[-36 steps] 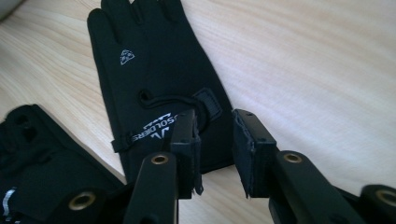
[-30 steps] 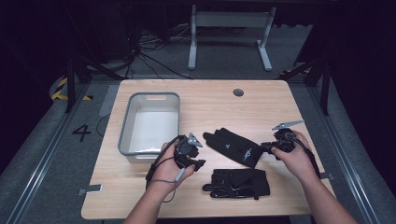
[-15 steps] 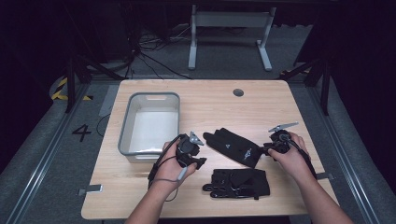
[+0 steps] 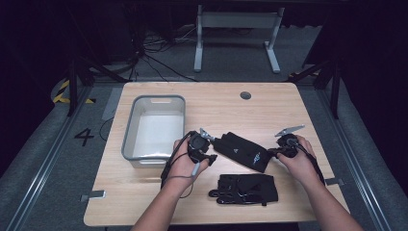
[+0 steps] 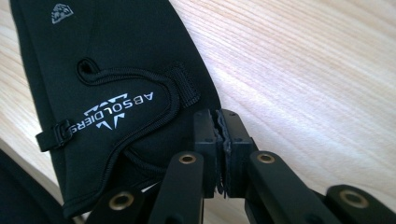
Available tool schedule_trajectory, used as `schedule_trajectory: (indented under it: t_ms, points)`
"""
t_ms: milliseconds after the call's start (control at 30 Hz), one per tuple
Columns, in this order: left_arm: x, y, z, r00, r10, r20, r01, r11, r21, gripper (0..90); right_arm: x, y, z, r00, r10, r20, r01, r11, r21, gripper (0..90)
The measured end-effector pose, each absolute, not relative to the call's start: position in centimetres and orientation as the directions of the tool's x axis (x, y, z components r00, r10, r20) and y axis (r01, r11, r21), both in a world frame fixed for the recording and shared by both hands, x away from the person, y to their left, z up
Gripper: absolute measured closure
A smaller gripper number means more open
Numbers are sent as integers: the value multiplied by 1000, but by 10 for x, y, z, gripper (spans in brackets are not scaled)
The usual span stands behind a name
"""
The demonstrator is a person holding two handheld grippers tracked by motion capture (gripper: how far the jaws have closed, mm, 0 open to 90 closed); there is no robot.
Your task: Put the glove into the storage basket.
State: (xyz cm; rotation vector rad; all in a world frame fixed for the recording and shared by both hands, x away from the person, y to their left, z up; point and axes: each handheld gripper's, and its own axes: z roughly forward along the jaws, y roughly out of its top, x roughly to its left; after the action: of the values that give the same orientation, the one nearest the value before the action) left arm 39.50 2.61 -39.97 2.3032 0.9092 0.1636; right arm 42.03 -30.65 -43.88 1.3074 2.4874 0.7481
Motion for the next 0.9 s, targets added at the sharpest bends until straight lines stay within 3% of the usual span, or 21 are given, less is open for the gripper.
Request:
schedule_trajectory:
  t_ms: [633,900]
  points:
    - [444,-4,-439,715,676,-177,635,-523,569,569,422,-310,-440,-589,808,34,686,477,550,875]
    - [450,-5,-448,726,671,-154,624,-547,558,575,422,-309,-440,-588,808,33,685,476,551,874]
